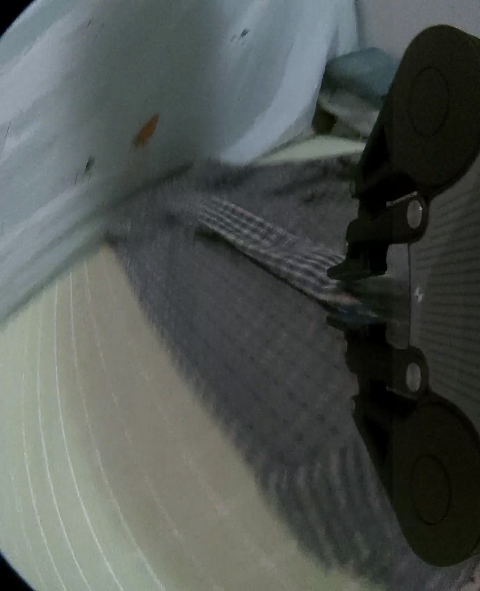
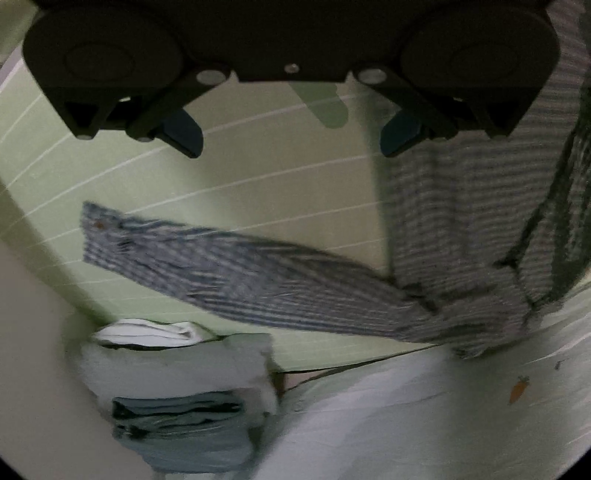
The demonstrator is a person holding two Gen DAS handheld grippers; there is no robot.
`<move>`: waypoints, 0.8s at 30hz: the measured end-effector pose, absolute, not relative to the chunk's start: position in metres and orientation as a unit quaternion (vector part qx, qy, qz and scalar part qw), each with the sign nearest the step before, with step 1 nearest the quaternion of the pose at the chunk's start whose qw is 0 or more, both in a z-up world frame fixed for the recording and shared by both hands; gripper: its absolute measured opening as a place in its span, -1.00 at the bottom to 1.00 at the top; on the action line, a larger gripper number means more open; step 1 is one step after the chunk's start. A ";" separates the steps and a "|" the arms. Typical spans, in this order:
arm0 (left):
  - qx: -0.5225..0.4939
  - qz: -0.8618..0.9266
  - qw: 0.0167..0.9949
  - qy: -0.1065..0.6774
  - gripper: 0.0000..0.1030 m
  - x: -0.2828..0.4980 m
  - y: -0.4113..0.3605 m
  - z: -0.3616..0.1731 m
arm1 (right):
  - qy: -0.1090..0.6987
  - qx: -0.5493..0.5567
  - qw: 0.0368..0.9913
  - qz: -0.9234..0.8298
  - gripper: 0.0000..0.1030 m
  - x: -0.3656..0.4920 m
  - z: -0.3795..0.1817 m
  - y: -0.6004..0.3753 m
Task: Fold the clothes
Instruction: 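Smooth the folded shirt side with the left gripper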
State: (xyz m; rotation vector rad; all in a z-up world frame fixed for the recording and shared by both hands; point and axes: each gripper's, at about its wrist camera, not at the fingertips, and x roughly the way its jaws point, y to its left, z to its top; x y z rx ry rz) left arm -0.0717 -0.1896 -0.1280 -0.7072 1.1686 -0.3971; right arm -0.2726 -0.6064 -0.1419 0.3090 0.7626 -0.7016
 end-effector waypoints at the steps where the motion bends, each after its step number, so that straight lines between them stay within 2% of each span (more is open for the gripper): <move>1: -0.322 -0.177 0.755 0.544 -0.59 -0.069 -0.181 -0.132 | 0.362 0.146 0.858 -0.334 1.00 -0.268 -0.141 -0.597; 3: -0.300 -0.185 0.759 0.547 -0.53 -0.068 -0.173 -0.129 | 0.361 0.143 0.859 -0.334 1.00 -0.260 -0.140 -0.579; 4: -0.284 -0.192 0.765 0.545 -0.35 -0.065 -0.173 -0.125 | 0.361 0.141 0.859 -0.333 1.00 -0.256 -0.140 -0.570; 5: -0.269 -0.198 0.770 0.543 -0.06 -0.061 -0.175 -0.124 | 0.360 0.140 0.860 -0.333 1.00 -0.252 -0.139 -0.561; 7: -0.237 -0.214 0.777 0.542 0.19 -0.053 -0.183 -0.121 | 0.361 0.135 0.860 -0.333 1.00 -0.245 -0.138 -0.546; 14: -0.202 -0.282 0.746 0.568 0.19 -0.051 -0.218 -0.134 | 0.372 0.119 0.859 -0.332 1.00 -0.242 -0.136 -0.530; 15: -0.199 -0.288 0.743 0.571 0.16 -0.051 -0.223 -0.137 | 0.373 0.119 0.858 -0.333 1.00 -0.242 -0.136 -0.531; 16: -0.193 -0.293 0.740 0.574 0.02 -0.052 -0.227 -0.138 | 0.375 0.118 0.857 -0.334 1.00 -0.242 -0.136 -0.533; 17: -0.188 -0.297 0.737 0.578 -0.69 -0.053 -0.231 -0.138 | 0.376 0.118 0.856 -0.335 1.00 -0.242 -0.136 -0.534; 18: -0.184 -0.304 0.734 0.579 -0.93 -0.053 -0.233 -0.137 | 0.377 0.117 0.855 -0.336 1.00 -0.243 -0.136 -0.535; 24: -0.232 -0.320 0.725 0.564 -0.91 -0.057 -0.198 -0.119 | 0.385 0.114 0.850 -0.342 1.00 -0.244 -0.137 -0.541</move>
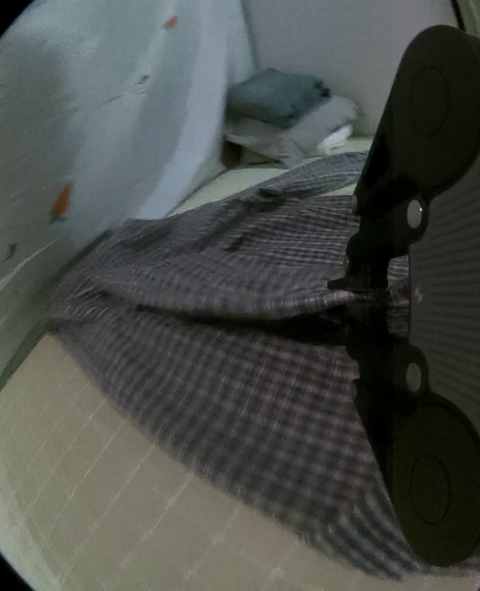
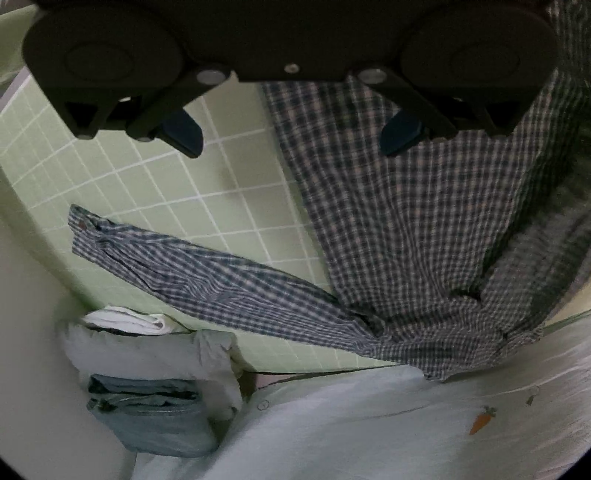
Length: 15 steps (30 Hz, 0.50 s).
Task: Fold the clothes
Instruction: 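Smooth the folded shirt side with the left gripper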
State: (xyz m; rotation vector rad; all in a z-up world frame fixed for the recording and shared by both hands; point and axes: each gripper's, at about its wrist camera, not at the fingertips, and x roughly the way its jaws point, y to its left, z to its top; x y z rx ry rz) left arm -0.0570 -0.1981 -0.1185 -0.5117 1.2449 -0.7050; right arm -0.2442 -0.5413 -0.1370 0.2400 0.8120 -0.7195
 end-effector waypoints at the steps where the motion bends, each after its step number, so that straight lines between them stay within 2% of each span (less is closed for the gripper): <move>1: -0.234 -0.304 0.729 0.566 -0.91 -0.056 -0.190 -0.120 | 0.387 0.113 0.849 -0.342 1.00 -0.244 -0.137 -0.542; 4: -0.232 -0.248 0.739 0.581 -0.83 -0.053 -0.168 -0.130 | 0.395 0.116 0.850 -0.329 1.00 -0.239 -0.143 -0.539; 7: -0.210 -0.217 0.739 0.603 -0.55 -0.052 -0.160 -0.142 | 0.400 0.115 0.852 -0.318 1.00 -0.234 -0.147 -0.532; 13: -0.169 -0.210 0.762 0.589 0.01 -0.056 -0.160 -0.135 | 0.398 0.113 0.855 -0.311 1.00 -0.235 -0.149 -0.522; 15: -0.135 -0.203 0.763 0.599 0.08 -0.057 -0.165 -0.137 | 0.402 0.118 0.853 -0.311 1.00 -0.236 -0.151 -0.523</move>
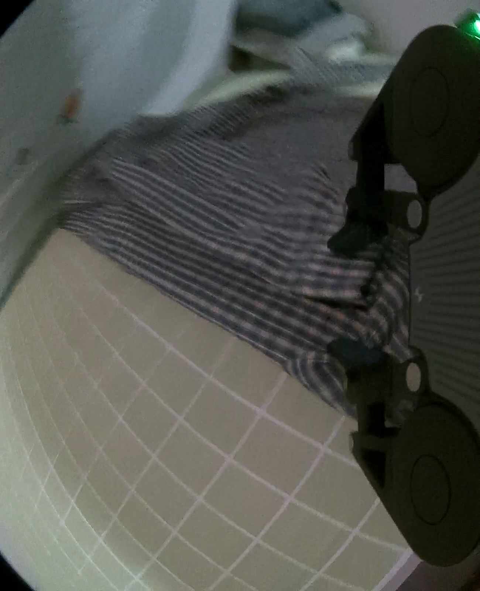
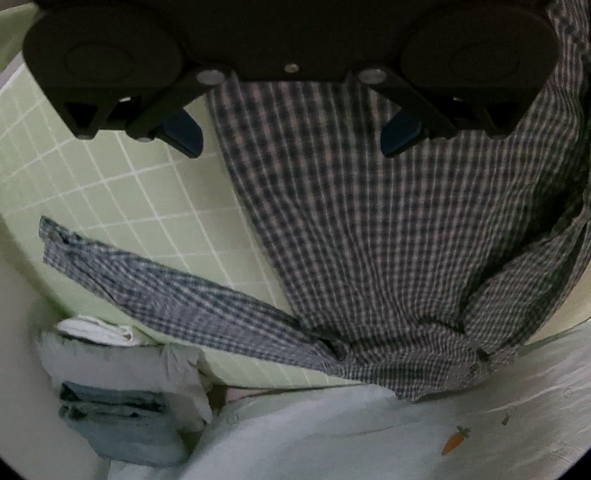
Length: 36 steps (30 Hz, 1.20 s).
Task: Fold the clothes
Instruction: 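Smooth the folded shirt side with the left gripper, then grasp the spread sleeve cuff with the right gripper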
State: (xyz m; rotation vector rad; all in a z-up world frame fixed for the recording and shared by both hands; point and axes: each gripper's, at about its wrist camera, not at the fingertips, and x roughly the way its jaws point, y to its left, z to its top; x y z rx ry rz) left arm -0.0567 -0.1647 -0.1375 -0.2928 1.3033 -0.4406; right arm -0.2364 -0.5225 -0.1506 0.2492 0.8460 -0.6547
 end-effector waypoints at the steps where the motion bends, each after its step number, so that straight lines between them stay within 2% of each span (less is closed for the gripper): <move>1: -0.119 -0.199 0.763 0.603 0.09 -0.057 -0.167 -0.138 | 0.403 0.121 0.852 -0.311 1.00 -0.237 -0.151 -0.523; 6: -0.078 -0.195 0.778 0.593 0.13 -0.065 -0.181 -0.134 | 0.395 0.125 0.854 -0.316 1.00 -0.246 -0.149 -0.530; 10: -0.067 -0.190 0.785 0.586 0.39 -0.071 -0.188 -0.133 | 0.389 0.138 0.852 -0.322 1.00 -0.256 -0.149 -0.544; 16: -0.048 -0.162 0.801 0.575 0.64 -0.079 -0.204 -0.135 | 0.386 0.183 0.842 -0.330 1.00 -0.279 -0.154 -0.583; 23: -0.044 -0.124 0.813 0.566 0.82 -0.083 -0.219 -0.137 | 0.369 0.232 0.825 -0.361 1.00 -0.308 -0.159 -0.642; 30: -0.049 -0.096 0.820 0.562 0.99 -0.084 -0.228 -0.142 | 0.322 0.292 0.801 -0.412 1.00 -0.332 -0.158 -0.711; 36: -0.038 -0.074 0.828 0.554 1.00 -0.088 -0.236 -0.144 | 0.295 0.323 0.779 -0.450 1.00 -0.336 -0.157 -0.760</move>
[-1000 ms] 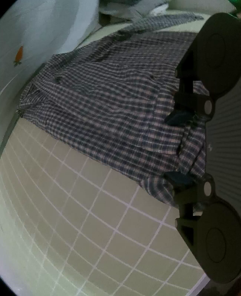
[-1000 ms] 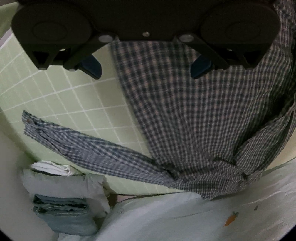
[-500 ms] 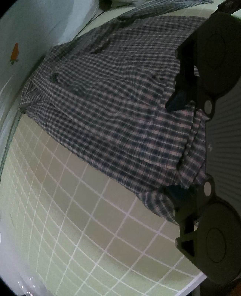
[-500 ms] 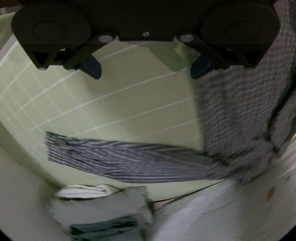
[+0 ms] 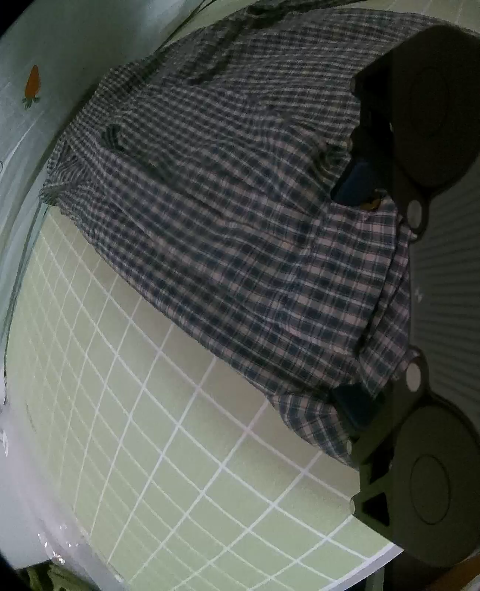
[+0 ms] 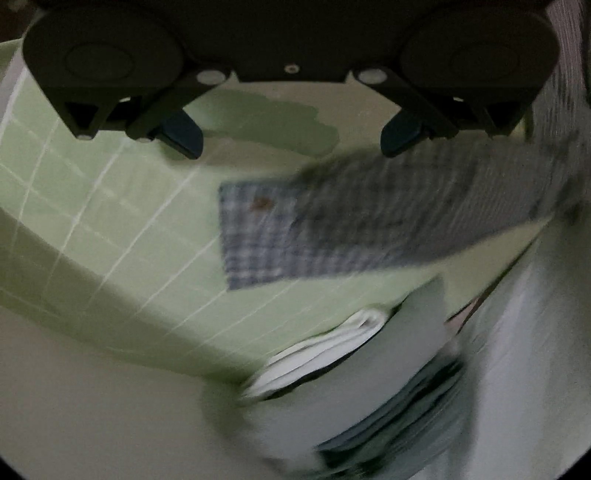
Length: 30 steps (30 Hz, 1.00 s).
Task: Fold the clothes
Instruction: 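Grasp the spread sleeve cuff with the right gripper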
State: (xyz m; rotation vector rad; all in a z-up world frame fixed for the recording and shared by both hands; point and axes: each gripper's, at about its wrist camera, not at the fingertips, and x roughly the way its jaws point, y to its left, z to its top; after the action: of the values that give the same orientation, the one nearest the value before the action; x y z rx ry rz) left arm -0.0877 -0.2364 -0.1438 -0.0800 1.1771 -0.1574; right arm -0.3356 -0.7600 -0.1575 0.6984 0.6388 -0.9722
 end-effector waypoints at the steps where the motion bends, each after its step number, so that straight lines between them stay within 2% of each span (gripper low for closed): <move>1: -0.038 -0.072 0.829 0.553 1.00 -0.089 -0.236 -0.144 | 0.292 0.327 0.775 -0.455 1.00 -0.336 -0.157 -0.768; 5: -0.040 -0.066 0.833 0.548 1.00 -0.090 -0.238 -0.144 | 0.277 0.343 0.760 -0.478 1.00 -0.335 -0.157 -0.798; 11: -0.029 -0.046 0.833 0.551 1.00 -0.091 -0.244 -0.144 | 0.365 0.261 0.761 -0.468 1.00 -0.305 -0.160 -0.801; 14: -0.022 -0.033 0.836 0.547 1.00 -0.092 -0.248 -0.144 | 0.379 0.217 0.786 -0.437 0.91 -0.304 -0.161 -0.793; 17: -0.023 -0.029 0.838 0.545 1.00 -0.093 -0.249 -0.144 | 0.373 0.199 0.807 -0.412 0.57 -0.307 -0.157 -0.788; 19: -0.025 -0.029 0.836 0.547 1.00 -0.092 -0.247 -0.144 | 0.370 0.185 0.820 -0.395 -0.32 -0.306 -0.153 -0.785; 21: -0.030 -0.029 0.832 0.554 1.00 -0.088 -0.246 -0.143 | 0.382 0.166 0.829 -0.373 -0.56 -0.298 -0.150 -0.779; 23: -0.036 -0.028 0.825 0.563 1.00 -0.084 -0.245 -0.142 | 0.392 0.136 0.834 -0.364 -0.63 -0.290 -0.147 -0.770; 30: -0.063 -0.093 0.811 0.574 1.00 -0.076 -0.233 -0.115 | 0.368 0.035 0.848 -0.380 -0.64 -0.273 -0.118 -0.716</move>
State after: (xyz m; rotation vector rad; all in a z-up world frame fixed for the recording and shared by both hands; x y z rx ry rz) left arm -0.0764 -0.2328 -0.1151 -0.1343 1.2269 -0.1989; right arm -0.2732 -0.7158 -0.1185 0.0748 0.7768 -0.8009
